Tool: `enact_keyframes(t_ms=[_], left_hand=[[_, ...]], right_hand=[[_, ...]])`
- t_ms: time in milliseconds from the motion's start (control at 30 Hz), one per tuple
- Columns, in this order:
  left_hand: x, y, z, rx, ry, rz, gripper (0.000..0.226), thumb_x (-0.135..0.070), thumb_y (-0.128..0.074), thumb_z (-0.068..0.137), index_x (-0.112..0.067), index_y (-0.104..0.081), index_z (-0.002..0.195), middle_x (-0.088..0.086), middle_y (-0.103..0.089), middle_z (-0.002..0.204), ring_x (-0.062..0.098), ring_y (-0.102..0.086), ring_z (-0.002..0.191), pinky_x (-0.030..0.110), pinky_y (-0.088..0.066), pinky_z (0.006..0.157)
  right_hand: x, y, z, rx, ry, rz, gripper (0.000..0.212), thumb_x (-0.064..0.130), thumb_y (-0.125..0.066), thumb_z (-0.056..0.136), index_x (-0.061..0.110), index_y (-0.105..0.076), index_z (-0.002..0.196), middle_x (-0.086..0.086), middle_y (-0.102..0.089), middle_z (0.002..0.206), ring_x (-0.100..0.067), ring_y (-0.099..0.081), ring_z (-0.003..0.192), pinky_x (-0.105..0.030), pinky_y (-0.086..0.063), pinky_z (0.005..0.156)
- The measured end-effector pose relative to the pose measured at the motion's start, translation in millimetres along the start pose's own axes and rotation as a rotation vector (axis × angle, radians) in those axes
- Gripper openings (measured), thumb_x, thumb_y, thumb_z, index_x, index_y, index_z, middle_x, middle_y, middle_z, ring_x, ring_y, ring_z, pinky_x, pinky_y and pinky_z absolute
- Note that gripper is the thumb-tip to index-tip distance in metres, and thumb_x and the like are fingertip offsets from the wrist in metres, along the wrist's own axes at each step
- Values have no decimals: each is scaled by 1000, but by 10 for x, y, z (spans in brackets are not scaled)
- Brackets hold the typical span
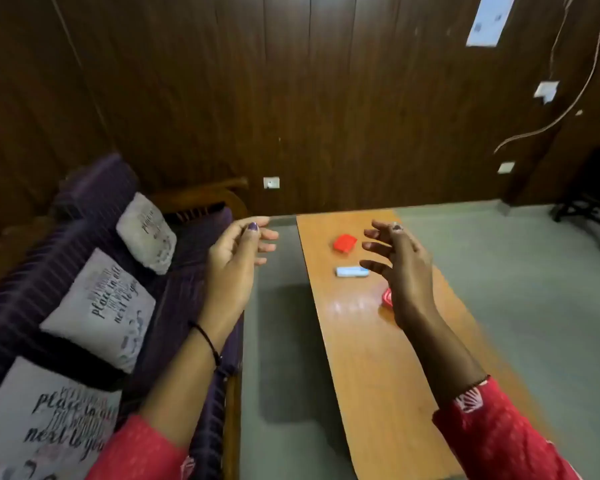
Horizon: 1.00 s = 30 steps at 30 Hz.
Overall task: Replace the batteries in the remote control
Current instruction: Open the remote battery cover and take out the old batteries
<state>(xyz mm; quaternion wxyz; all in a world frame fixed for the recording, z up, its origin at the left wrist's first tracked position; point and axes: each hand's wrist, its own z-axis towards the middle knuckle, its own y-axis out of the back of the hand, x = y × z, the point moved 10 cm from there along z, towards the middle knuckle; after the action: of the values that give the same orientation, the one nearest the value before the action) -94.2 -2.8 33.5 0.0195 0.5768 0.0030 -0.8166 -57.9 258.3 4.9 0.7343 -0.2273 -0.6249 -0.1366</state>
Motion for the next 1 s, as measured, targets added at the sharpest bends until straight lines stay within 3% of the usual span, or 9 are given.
enact_keyframes(t_ms=[200,533,700,1000], left_hand=[[977,-126,296,62,212,-15,23,-20,-40,98,-24,-63,100,2,-70,94,13,-65,82,32,-51,73],[2506,-615,1469,236,469,10,26,-21,-40,99,-13,-63,108,3,-69,96,15,-64,85,30,-48,76],[2956,-1184,2413,356,530,41,22,-21,-41,98,-25,-63,96,-1,-70,91,18,-64,85,28,-47,73],[3672,-2317,3710,689,531,65,21,-21,-42,98,-28,-61,95,-1,-68,88,12,-61,78,28,-44,71]], right_hand=[[-819,-109,276,-5,-161,-100,34,22,-34,100,11,-65,108,-10,-69,103,-25,-64,91,-42,-54,75],[-2018,-434,1444,-62,-352,-227,30,23,-34,101,14,-63,103,-11,-66,100,-21,-61,86,-35,-51,69],[-2549,-661,2169,-43,-494,-264,30,25,-33,101,17,-62,104,-11,-65,105,-25,-62,92,-35,-53,70],[-2998,-450,3182,-395,-569,-176,29,24,-38,100,13,-63,109,-9,-66,103,-23,-62,91,-34,-52,68]])
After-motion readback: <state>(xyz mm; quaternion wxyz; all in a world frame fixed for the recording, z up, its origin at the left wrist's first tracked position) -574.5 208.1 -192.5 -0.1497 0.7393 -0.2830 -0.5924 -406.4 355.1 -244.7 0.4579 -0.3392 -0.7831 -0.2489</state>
